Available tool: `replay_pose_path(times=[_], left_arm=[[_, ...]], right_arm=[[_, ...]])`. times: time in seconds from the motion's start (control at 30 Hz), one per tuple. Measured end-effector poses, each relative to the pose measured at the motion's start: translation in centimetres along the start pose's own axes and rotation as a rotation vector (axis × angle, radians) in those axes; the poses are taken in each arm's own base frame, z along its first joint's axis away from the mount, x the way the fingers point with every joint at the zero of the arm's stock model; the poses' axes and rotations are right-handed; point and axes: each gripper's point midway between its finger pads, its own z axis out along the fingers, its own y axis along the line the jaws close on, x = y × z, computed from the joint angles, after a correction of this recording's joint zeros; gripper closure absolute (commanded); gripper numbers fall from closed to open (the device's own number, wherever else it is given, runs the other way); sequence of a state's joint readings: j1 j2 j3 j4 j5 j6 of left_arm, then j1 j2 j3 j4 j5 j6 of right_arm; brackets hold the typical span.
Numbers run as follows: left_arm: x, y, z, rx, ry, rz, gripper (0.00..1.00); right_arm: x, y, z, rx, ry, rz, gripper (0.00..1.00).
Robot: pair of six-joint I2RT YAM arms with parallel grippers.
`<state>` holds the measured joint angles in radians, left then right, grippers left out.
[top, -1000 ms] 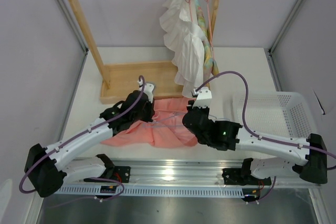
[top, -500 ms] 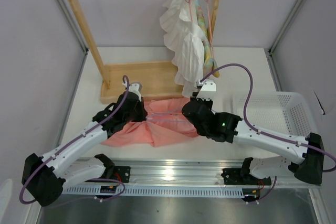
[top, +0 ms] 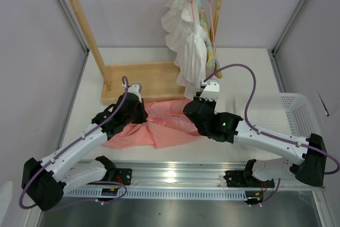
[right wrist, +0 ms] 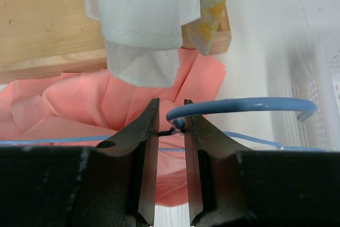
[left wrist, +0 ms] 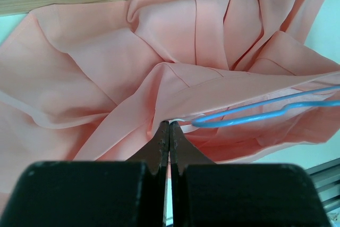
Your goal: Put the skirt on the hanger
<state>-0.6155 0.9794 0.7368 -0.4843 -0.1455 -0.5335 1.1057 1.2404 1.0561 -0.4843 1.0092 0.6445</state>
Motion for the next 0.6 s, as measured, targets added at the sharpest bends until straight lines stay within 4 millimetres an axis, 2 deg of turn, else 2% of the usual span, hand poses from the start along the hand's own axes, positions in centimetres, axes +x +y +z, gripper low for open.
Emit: replay_pose_path(times=[0.33, 0.6], left_arm=[[-1.0, -0.8, 0.5, -0.009, 0.020, 0.003, 1.00], [-1.3, -1.7, -0.1, 0.035, 0.032, 0.002, 1.00]], right_arm=[[1.9, 0.1, -0.4, 0.005, 0.017, -0.033, 1.00], [3.1, 0.1, 0.4, 0.040, 0.042, -0.051, 1.00]])
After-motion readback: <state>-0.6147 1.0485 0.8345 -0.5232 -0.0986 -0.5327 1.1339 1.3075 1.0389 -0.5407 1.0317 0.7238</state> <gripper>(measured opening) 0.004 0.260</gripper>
